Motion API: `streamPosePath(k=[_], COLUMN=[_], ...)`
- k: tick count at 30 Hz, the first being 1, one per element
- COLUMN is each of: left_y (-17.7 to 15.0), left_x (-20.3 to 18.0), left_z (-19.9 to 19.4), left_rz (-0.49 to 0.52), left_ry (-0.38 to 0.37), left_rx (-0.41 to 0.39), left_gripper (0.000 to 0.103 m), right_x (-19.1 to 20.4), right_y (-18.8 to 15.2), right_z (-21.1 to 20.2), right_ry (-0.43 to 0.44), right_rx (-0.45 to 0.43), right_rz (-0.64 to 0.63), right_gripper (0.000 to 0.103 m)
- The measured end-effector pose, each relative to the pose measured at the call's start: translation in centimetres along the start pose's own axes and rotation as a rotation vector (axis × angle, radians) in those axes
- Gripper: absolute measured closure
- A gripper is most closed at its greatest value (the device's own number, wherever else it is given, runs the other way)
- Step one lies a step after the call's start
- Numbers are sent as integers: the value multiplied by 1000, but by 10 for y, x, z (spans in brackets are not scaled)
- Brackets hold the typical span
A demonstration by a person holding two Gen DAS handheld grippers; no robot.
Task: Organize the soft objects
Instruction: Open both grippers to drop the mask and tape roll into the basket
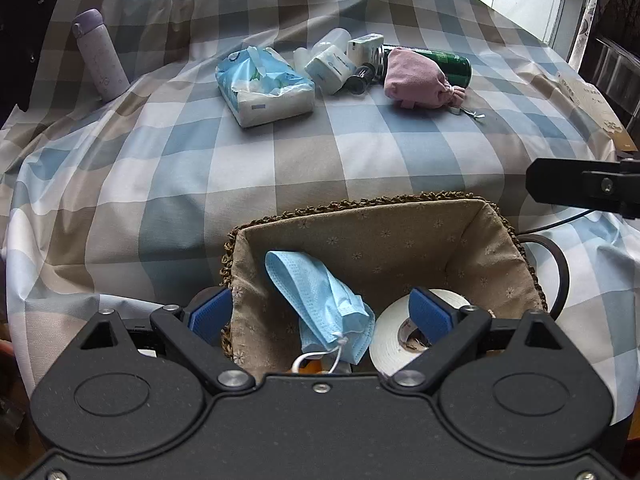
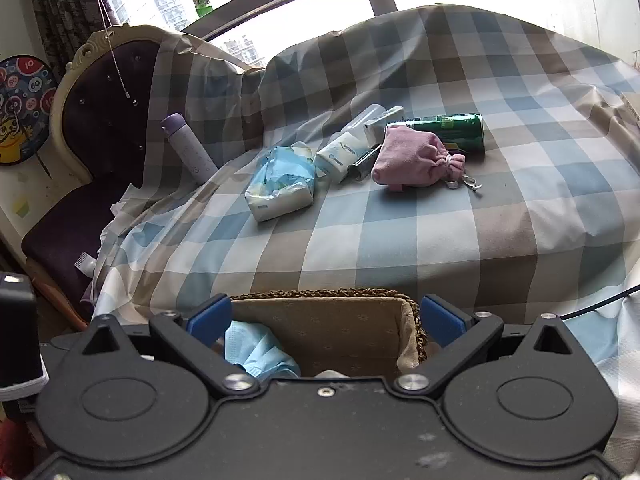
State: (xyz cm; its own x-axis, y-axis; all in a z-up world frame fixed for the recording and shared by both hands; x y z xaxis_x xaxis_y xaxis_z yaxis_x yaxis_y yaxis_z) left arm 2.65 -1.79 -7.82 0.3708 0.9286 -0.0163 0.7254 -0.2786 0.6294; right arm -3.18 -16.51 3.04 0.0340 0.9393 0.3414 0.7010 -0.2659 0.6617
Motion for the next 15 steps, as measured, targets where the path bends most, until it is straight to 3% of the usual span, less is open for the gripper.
streamPosePath(k=[15], left_y=[22], left_x=[2], left_z=[-4], left_rz=[11], left_ry=[8], left_rx=[-62], left_gripper=[11], right_x=[-10], right_y=[4], right_z=[7], right_ry=[-34], right_rx=[-17], right_rz=[23], right_gripper=[1])
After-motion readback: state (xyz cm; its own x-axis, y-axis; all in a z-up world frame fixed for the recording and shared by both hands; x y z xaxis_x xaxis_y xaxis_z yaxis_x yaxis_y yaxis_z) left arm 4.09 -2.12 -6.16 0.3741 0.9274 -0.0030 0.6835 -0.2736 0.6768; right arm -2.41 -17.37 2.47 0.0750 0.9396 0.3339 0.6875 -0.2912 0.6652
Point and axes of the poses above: each gripper's, at about its wrist camera, not at the fingertips, and z roughly the way its jaws point, x to its left, y to its top, the point moved 10 cm from there along z, roughly the way its jaws point, and after that the axes turned 1 degree about -x, right-handed, at the moved point
